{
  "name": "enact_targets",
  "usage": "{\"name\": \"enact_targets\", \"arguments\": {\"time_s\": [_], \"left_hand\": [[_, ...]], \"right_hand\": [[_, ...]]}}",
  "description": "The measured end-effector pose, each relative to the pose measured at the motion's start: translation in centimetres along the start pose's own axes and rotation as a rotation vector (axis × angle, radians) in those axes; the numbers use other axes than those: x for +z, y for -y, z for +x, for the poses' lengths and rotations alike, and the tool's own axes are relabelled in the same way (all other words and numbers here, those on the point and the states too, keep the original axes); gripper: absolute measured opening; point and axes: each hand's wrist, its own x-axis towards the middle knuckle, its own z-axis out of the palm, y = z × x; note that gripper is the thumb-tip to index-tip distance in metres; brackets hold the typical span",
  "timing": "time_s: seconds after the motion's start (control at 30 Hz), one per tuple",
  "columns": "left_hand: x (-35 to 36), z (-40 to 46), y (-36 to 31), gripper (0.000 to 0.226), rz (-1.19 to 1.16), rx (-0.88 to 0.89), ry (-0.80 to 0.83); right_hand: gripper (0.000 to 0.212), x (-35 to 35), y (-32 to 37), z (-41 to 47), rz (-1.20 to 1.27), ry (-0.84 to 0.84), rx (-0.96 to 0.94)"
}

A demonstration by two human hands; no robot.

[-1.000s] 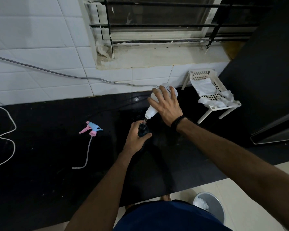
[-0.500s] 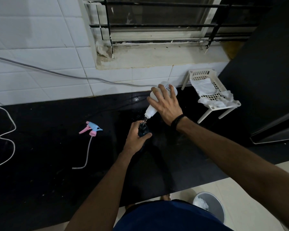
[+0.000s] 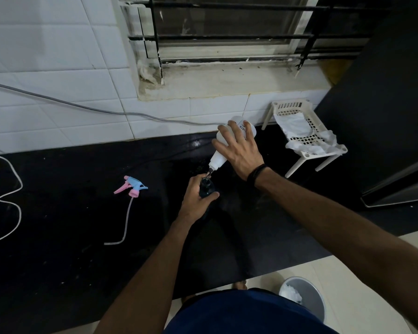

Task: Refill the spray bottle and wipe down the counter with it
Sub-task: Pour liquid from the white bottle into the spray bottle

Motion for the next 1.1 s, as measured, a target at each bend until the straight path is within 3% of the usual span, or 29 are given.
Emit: {"name": "enact_targets", "arguments": {"time_s": [0.83, 1.1], "left_hand": [[0.02, 0.06, 0.09, 0.057, 0.000, 0.009, -0.003], [-0.01, 0.04, -0.05, 0.056, -0.002, 0.008, 0.000]], "right_hand": [[0.062, 0.49, -0.04, 0.09, -0.008, -0.032, -0.021], [0.053, 0.64, -0.04, 0.19, -0.017, -0.065, -0.038]]}}
